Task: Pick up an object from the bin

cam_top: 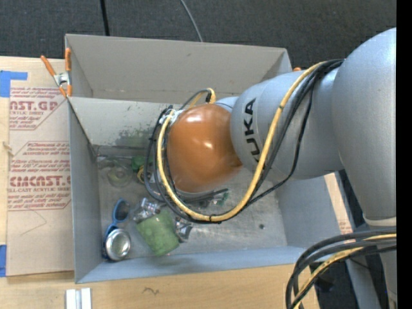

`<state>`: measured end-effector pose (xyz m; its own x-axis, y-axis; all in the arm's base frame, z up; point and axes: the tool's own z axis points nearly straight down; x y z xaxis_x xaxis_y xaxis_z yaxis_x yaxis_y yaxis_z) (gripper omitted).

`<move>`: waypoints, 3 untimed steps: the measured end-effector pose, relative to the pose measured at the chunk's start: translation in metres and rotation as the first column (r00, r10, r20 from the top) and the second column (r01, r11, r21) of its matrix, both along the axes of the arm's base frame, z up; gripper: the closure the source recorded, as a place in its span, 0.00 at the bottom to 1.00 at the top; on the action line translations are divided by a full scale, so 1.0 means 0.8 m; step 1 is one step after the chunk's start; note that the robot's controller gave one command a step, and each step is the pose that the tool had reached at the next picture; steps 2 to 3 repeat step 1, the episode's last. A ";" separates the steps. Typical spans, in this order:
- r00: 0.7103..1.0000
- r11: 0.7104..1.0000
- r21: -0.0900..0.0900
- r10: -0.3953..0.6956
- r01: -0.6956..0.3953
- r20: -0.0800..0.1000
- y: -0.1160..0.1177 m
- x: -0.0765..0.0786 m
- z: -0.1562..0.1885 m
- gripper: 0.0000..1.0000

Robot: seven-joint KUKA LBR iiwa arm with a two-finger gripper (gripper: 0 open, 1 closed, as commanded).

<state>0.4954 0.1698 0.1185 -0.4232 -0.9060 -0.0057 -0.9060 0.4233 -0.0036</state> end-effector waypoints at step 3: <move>1.000 1.000 0.000 -0.001 0.001 0.002 0.002 0.002 0.085 1.00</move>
Offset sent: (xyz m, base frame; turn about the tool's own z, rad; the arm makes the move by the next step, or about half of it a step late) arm 0.0002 -0.0001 0.0646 0.0000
